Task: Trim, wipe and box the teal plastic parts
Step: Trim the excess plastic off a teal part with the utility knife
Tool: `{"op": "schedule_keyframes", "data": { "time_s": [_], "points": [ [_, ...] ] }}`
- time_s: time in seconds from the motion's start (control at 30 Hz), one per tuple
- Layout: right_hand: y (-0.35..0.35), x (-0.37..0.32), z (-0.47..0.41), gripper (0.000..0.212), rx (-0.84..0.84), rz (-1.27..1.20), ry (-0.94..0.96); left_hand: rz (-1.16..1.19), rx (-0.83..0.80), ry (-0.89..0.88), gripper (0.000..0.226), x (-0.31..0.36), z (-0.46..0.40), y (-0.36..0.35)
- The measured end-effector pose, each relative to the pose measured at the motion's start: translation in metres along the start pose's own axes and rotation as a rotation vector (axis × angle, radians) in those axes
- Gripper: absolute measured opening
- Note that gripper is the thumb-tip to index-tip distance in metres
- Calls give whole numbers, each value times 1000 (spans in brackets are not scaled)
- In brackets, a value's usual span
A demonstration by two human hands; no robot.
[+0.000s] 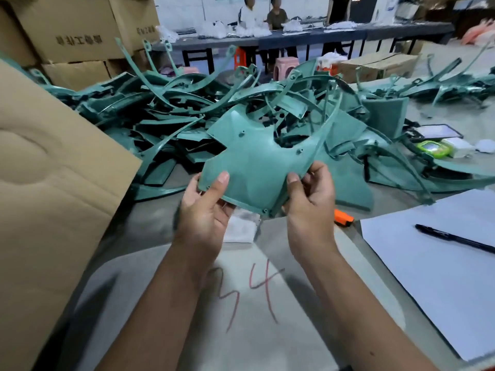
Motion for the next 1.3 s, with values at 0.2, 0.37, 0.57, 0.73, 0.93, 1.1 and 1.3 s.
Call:
{"op": "schedule_keyframes", "data": {
  "time_s": [0.2, 0.37, 0.57, 0.73, 0.93, 1.1, 1.3],
  "points": [
    [-21, 4, 3, 27, -283, 489, 219, 68, 120, -97, 67, 21, 5, 52],
    [28, 29, -29, 44, -157, 1550, 236, 39, 150, -79, 57, 36, -9, 81],
    [32, 32, -40, 37, -91, 1637, 199, 62, 147, -74, 48, 37, -12, 81],
    [30, 14, -36, 34, 183, 1142, 499, 46, 200, -4, 44, 35, -15, 80],
    [-14, -4, 23, 22, -403, 738, 789, 140, 404, -40, 29, 25, -7, 64],
    [-26, 15, 42, 38, -706, 990, 784, 207, 491, 63, 36, 20, -8, 63],
    [-27, 17, 46, 36, -682, 1011, 840, 216, 484, 149, 37, 19, -8, 68]
  ]
}}
Point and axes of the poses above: each hand's wrist, its own z-axis away from the middle knuckle, its own y-axis out of the back of the hand, x = y × z, the point moved 3 cm from there along -z, towards the middle knuckle, and after that the axes turned 11 degrees about x, right-handed, at the moved point
